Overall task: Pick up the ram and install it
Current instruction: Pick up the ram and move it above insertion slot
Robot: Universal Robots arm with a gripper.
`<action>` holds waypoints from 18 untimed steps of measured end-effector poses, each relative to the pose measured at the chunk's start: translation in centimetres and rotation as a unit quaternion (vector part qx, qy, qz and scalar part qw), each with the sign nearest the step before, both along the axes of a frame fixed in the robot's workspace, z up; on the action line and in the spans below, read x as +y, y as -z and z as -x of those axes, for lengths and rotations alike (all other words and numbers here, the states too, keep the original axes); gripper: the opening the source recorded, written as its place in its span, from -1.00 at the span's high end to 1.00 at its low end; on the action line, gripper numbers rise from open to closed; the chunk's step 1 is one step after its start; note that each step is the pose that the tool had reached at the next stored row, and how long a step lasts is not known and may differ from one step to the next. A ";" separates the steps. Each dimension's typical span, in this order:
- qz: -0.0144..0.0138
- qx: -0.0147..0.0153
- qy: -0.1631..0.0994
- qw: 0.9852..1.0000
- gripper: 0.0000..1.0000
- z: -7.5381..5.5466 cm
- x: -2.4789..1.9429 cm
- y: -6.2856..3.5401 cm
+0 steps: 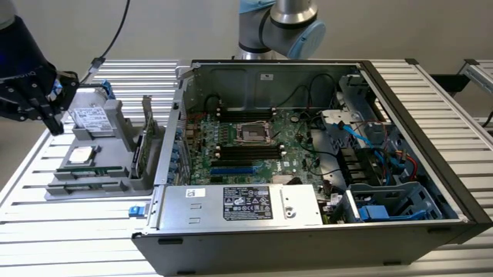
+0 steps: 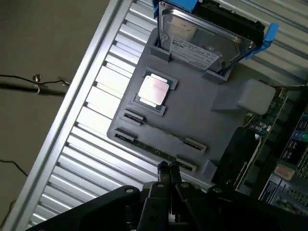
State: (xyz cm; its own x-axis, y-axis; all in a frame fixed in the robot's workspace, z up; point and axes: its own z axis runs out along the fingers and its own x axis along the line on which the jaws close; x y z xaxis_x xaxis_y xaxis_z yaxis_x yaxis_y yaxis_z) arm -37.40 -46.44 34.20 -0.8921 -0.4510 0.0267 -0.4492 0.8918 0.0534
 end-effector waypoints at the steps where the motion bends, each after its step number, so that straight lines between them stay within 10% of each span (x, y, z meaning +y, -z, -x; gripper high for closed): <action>1: 0.000 0.000 -0.010 1.000 0.80 0.0 0.01 0.07; 10: -0.001 0.000 -0.091 0.996 0.80 0.0 0.00 0.65; 18: -0.001 0.000 -0.163 0.987 0.80 0.0 0.01 1.26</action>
State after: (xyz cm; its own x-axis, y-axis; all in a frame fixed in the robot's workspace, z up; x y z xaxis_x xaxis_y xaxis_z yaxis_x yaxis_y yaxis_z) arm -37.40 -46.43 32.93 -0.6996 -0.7140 0.0256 -0.7122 0.6998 0.0544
